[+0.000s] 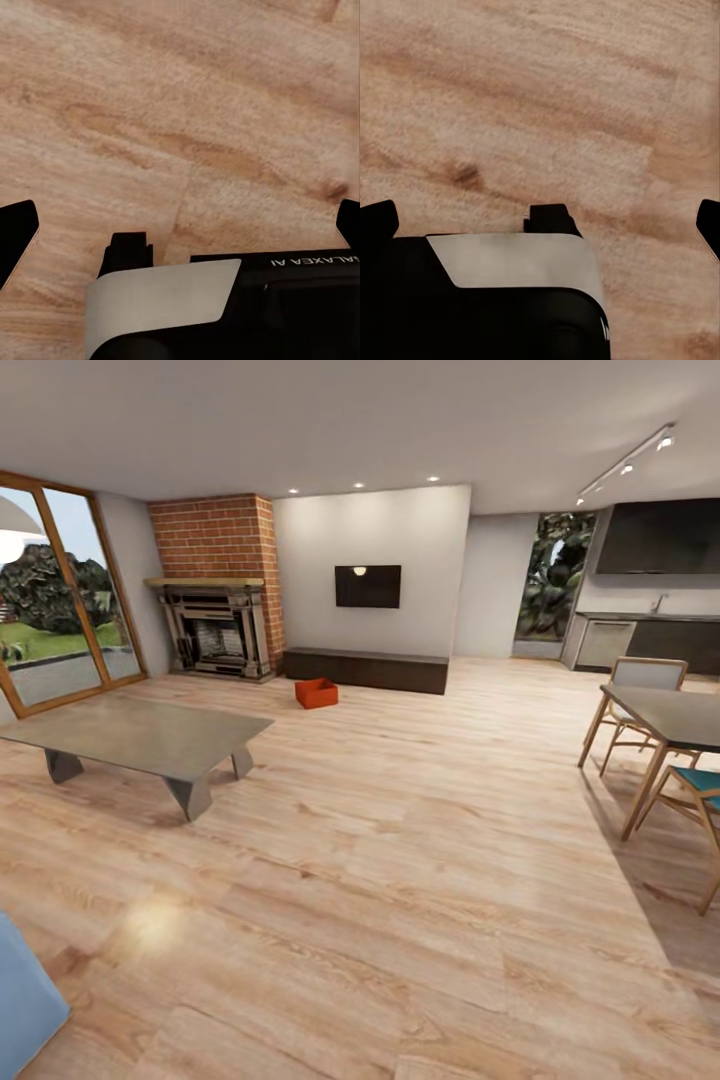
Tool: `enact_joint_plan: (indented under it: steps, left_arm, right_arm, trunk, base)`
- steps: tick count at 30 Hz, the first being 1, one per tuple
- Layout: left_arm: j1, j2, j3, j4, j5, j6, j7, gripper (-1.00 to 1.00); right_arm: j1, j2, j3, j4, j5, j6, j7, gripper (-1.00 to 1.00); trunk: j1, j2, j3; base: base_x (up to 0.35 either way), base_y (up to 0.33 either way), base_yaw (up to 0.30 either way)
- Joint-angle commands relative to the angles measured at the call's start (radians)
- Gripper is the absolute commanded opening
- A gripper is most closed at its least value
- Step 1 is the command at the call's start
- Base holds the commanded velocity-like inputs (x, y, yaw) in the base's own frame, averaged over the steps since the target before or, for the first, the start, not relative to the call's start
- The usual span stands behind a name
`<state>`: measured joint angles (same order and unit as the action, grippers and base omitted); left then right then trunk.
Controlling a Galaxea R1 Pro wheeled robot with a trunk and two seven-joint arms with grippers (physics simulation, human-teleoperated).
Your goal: Move the two storage containers from the living room to the garage. In the garage, place one container on the floor and stack the other container on top of it (either order is fine).
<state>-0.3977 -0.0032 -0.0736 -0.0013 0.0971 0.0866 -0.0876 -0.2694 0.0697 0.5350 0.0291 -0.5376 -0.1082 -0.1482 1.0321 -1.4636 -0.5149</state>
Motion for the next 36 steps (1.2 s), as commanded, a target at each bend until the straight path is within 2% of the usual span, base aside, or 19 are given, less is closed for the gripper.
enact_joint_plan:
  steps: [1,36]
  left_arm:
    - [-0.001,0.000,-0.008,0.000,0.010,0.004,-0.002,1.00]
    - [-0.001,0.000,-0.008,0.000,0.010,0.004,-0.002,1.00]
  right_arm:
    - [-0.002,0.001,0.008,0.003,-0.009,-0.005,-0.001,1.00]
    - [-0.001,0.001,0.008,0.003,-0.009,-0.005,-0.001,1.00]
  trunk:
    - [0.001,0.000,-0.001]
    - [0.001,0.000,-0.001]
  base:
    - [0.322,0.000,0.000]
    - [0.322,0.000,0.000]
